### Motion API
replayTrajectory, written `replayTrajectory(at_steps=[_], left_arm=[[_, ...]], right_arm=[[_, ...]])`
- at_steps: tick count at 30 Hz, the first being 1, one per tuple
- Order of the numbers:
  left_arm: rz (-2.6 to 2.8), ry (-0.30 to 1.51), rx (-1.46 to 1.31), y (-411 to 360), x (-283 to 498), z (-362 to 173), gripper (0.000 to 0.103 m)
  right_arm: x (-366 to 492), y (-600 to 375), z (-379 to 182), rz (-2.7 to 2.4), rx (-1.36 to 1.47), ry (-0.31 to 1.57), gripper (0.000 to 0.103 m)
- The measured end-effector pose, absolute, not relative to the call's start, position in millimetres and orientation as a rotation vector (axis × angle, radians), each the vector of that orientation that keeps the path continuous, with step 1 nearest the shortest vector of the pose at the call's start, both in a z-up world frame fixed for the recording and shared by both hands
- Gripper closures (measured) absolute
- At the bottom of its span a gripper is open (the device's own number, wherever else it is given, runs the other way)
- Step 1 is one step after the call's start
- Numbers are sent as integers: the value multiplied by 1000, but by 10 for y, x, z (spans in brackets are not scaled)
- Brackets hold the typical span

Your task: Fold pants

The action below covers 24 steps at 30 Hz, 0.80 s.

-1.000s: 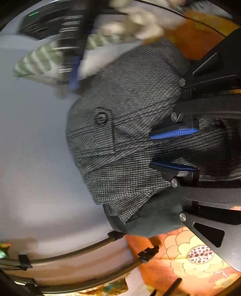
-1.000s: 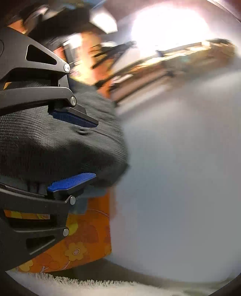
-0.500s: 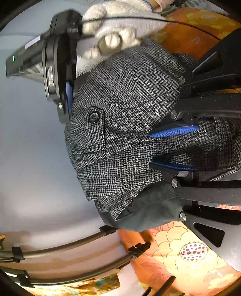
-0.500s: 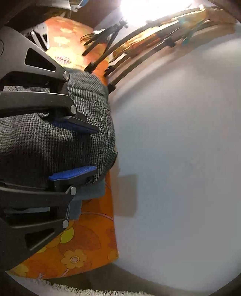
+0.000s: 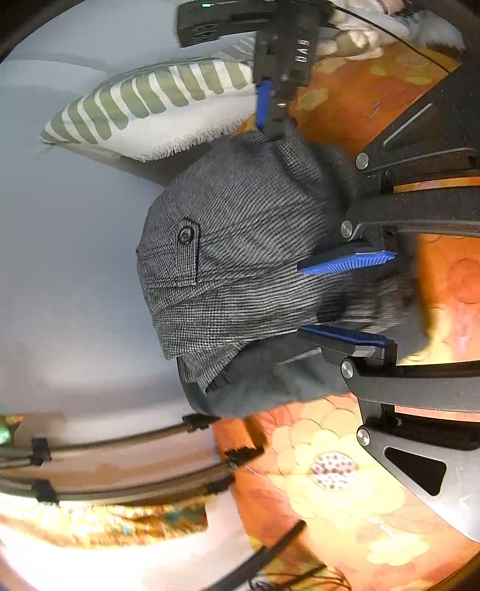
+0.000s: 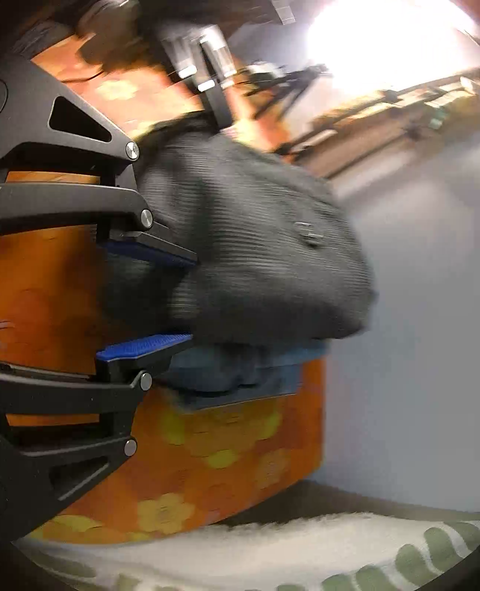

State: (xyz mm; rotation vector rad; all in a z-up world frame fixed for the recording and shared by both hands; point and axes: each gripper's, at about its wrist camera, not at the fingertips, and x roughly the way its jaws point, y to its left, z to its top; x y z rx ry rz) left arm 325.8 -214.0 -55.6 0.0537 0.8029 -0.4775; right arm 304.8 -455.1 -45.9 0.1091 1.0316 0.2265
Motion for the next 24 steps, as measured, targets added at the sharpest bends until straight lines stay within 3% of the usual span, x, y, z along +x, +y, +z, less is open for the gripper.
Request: replayTrajectory(at_steps=[11,15,17,21,24], left_arm=[[-496,738,51,-1912,2358,-65,73],[-508,702,48,-1861,1988,133,58],[-516,678,41,-1824,1803,230,57],[-525,627,36,-1734,1426,386,37],[-521,598,50,-1665,1179,442,31]], right_arm=[[2031,-4337,166,226,125,924,61],[1647,-4093,452,216,105,861,53],[1448,-3980,595,213,92,833,50],[1034,-3819,834,177,66,767,36],[722,-3735,913,149,78,731,29]])
